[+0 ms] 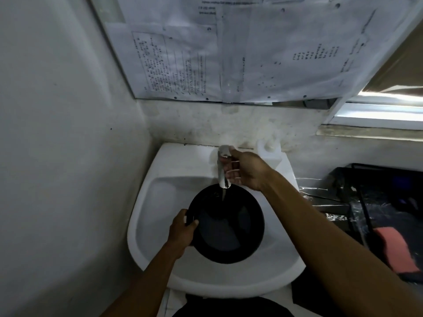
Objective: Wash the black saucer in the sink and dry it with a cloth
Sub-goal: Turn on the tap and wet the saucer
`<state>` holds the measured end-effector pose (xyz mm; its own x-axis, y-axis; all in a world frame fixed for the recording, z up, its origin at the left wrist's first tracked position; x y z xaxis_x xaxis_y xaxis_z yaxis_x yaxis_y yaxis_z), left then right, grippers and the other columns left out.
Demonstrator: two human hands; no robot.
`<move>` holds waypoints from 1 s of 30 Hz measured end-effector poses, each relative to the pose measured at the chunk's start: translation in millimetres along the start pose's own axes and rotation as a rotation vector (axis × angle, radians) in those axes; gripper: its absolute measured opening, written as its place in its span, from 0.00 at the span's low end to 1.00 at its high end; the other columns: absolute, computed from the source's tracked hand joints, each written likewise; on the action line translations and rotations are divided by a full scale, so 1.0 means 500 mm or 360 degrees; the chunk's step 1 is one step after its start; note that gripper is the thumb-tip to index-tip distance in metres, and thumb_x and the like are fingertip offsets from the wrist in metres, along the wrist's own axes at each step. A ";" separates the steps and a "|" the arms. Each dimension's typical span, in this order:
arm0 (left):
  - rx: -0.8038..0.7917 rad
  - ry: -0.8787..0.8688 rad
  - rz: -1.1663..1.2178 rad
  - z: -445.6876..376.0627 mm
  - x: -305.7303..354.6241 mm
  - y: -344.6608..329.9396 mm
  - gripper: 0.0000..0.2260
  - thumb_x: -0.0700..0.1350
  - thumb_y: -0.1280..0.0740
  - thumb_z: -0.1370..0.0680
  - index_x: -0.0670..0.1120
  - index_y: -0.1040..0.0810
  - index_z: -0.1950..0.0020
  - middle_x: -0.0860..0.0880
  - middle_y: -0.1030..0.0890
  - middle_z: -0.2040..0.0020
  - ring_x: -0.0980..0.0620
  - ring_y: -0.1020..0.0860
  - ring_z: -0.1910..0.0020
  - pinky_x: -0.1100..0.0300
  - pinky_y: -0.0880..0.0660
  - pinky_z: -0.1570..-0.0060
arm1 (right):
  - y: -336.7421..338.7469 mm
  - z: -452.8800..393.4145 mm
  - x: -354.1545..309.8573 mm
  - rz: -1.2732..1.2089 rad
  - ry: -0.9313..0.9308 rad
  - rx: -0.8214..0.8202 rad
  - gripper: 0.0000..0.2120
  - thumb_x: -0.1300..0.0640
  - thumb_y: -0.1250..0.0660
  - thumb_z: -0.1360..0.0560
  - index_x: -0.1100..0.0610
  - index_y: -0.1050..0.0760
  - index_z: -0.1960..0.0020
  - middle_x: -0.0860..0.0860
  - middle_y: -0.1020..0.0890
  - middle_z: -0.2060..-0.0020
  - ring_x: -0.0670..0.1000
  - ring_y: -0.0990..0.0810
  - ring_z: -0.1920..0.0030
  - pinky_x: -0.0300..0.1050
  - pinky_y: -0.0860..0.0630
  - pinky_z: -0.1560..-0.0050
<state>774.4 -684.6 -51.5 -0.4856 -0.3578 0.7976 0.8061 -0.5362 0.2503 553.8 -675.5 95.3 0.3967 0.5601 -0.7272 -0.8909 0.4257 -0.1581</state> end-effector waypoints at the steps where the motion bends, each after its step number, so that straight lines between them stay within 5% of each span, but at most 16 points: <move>1: -0.0009 -0.0001 -0.0012 -0.003 0.002 -0.003 0.03 0.41 0.35 0.20 0.49 0.25 0.49 0.44 0.19 0.51 0.44 0.19 0.54 0.53 0.19 0.65 | 0.016 0.011 0.016 0.0062 0.0058 0.0057 0.20 0.44 0.44 0.18 0.54 0.24 0.60 0.50 0.24 0.71 0.48 0.26 0.74 0.39 0.30 0.71; 6: -0.0066 -0.0075 0.0037 -0.024 0.011 -0.021 0.06 0.39 0.36 0.20 0.49 0.24 0.47 0.43 0.18 0.51 0.45 0.19 0.56 0.53 0.20 0.64 | 0.142 0.056 0.156 0.0614 0.0452 0.0834 0.06 0.56 0.32 0.25 0.55 0.22 0.60 0.49 0.20 0.70 0.49 0.23 0.68 0.42 0.28 0.64; 9: -0.0121 -0.0134 0.0052 -0.036 0.020 -0.042 0.08 0.36 0.36 0.21 0.49 0.24 0.47 0.45 0.18 0.49 0.45 0.18 0.53 0.47 0.18 0.54 | 0.195 0.073 0.238 0.0817 0.0268 0.1100 0.06 0.58 0.31 0.26 0.57 0.24 0.50 0.52 0.19 0.61 0.49 0.22 0.62 0.36 0.29 0.63; 12: -0.0167 -0.0153 0.0039 -0.051 0.026 -0.059 0.09 0.36 0.35 0.22 0.48 0.24 0.45 0.44 0.17 0.48 0.47 0.17 0.51 0.45 0.19 0.50 | 0.223 0.045 0.322 0.0820 0.0026 0.0975 0.11 0.56 0.32 0.25 0.58 0.26 0.45 0.56 0.19 0.54 0.58 0.19 0.53 0.51 0.22 0.52; 14: -0.0175 -0.0169 -0.0010 -0.059 0.030 -0.064 0.10 0.37 0.35 0.22 0.50 0.23 0.45 0.44 0.17 0.48 0.47 0.17 0.51 0.44 0.19 0.50 | 0.227 0.030 0.356 0.0801 -0.0078 0.0886 0.07 0.57 0.36 0.24 0.58 0.25 0.48 0.55 0.19 0.59 0.58 0.19 0.58 0.57 0.19 0.55; 17: -0.0116 -0.0219 -0.0137 -0.068 0.035 -0.053 0.09 0.37 0.35 0.22 0.51 0.23 0.49 0.47 0.16 0.52 0.48 0.17 0.54 0.44 0.19 0.52 | 0.204 0.029 0.366 0.0657 -0.0205 0.0801 0.06 0.60 0.41 0.22 0.55 0.27 0.47 0.57 0.19 0.59 0.58 0.20 0.63 0.48 0.24 0.67; 24: 0.0153 -0.0319 -0.0531 -0.069 0.049 0.045 0.05 0.41 0.36 0.21 0.51 0.23 0.48 0.50 0.17 0.55 0.52 0.19 0.60 0.56 0.22 0.60 | 0.114 -0.025 0.371 0.0565 -0.0379 0.0475 0.19 0.65 0.45 0.22 0.59 0.31 0.32 0.61 0.18 0.52 0.55 0.19 0.63 0.42 0.26 0.68; 30: 0.0192 -0.0264 -0.0655 -0.073 0.045 0.117 0.10 0.42 0.37 0.21 0.55 0.23 0.43 0.51 0.18 0.56 0.52 0.20 0.61 0.59 0.24 0.65 | 0.049 -0.036 0.357 0.0713 -0.0454 0.0173 0.10 0.62 0.45 0.21 0.58 0.29 0.42 0.57 0.17 0.61 0.51 0.20 0.69 0.41 0.26 0.66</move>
<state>798.4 -751.7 -38.8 -0.7208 -0.0012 0.6931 0.5960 -0.5115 0.6189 598.8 -577.9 -50.4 0.0410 0.8679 -0.4951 -0.9646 0.1636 0.2070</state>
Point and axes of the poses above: each hand's wrist, its own z-axis away from the middle knuckle, its own y-axis out of the back of the hand, x = y × z, the point moved 4 cm from there along -z, towards the middle knuckle
